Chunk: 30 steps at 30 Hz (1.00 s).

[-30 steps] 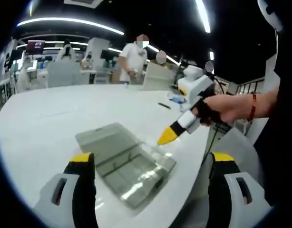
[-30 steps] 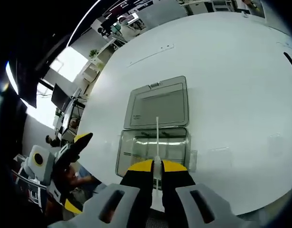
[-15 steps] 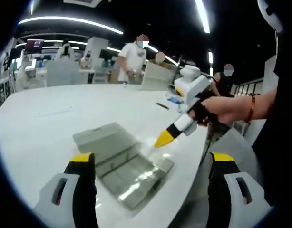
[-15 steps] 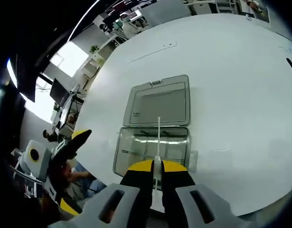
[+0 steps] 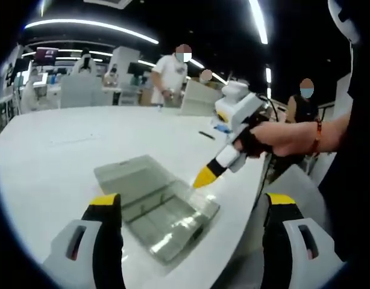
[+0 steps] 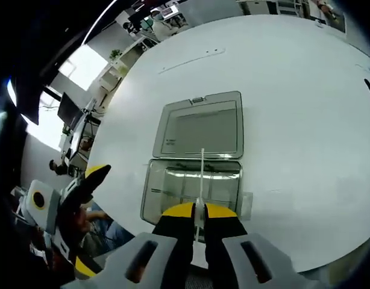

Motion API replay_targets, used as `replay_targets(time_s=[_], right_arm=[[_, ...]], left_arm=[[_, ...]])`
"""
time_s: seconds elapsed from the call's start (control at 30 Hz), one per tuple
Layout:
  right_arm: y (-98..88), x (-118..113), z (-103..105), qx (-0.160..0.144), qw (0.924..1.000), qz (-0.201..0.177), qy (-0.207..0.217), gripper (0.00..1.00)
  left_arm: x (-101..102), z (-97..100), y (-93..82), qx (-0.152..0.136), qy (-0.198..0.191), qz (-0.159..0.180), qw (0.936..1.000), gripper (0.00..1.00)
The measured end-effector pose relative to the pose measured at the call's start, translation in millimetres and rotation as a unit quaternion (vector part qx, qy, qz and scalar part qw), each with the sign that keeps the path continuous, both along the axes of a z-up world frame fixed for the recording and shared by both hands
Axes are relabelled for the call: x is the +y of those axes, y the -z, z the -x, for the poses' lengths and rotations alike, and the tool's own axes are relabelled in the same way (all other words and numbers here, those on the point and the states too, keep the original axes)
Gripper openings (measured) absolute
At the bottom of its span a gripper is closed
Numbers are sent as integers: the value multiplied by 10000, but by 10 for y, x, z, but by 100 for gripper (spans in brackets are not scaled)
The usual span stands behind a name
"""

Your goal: Insert the divider into the dual guide fixture by aligning both edges with the guide slots and pushing it downward to the bottom, including one-sided entry, uneven engagement, binding, and posture correction.

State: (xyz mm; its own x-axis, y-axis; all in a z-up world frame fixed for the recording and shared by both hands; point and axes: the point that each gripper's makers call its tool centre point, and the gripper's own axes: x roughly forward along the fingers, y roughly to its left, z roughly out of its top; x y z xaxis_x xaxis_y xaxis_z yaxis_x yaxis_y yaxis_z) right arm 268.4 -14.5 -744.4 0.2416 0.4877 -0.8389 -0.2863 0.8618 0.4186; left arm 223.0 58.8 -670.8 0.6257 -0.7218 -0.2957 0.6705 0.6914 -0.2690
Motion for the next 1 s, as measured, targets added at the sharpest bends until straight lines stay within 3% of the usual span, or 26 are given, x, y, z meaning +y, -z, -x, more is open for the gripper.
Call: replay_targets(time_s=[1.0], right_arm=[[75, 56, 45, 48, 9999, 98, -61, 0]], left_arm=[[70, -17, 30, 78, -63, 80, 9999, 95]])
